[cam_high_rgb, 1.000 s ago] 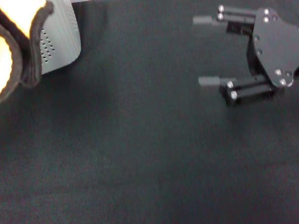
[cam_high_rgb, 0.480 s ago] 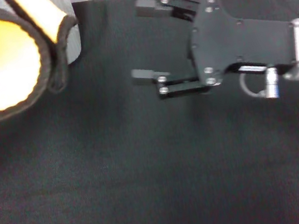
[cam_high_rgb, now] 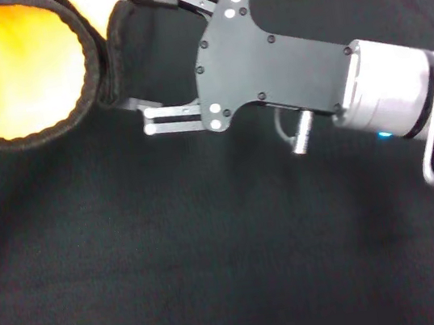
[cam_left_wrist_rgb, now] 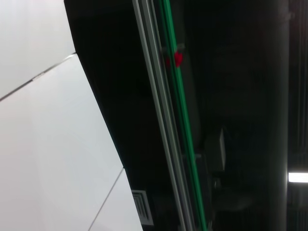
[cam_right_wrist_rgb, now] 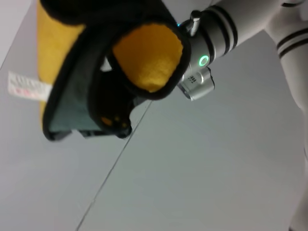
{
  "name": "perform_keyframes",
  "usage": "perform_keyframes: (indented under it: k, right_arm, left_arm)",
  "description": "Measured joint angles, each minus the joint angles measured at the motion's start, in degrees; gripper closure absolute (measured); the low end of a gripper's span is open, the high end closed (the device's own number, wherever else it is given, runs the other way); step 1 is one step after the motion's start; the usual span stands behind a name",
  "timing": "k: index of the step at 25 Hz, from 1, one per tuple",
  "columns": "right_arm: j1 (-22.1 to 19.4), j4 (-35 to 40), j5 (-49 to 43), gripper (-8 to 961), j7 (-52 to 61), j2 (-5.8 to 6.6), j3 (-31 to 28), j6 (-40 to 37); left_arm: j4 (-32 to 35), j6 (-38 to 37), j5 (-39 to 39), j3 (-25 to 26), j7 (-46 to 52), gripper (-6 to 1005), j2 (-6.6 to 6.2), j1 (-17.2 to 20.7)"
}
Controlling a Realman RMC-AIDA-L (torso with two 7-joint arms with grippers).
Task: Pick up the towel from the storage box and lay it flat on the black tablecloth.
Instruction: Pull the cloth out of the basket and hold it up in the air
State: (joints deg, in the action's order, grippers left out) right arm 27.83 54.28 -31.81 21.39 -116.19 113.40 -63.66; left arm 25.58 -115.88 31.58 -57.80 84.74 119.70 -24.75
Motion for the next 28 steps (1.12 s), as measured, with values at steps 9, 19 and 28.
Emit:
perform_keyframes:
  k: [9, 19, 28]
  right_arm:
    - [-2.71, 4.87, 7.85, 143, -13.11, 0.0, 4.94, 1.4]
    - [-8.31, 8.67, 10.52, 145, -19.66, -0.01, 6.31, -0.76]
    - [-9.52, 8.04, 13.89, 147, -21.06, -0.01, 5.69, -3.48]
  left_arm:
    - [-1.57, 0.12, -0.17, 0.03, -1.24, 988, 0.0, -0.14]
    - [-2.89, 0.23, -0.21, 0.51, -3.23, 989, 0.0, 0.22]
    - [-2.99, 0.23, -0.11, 0.36, -3.62, 989, 0.0, 0.56]
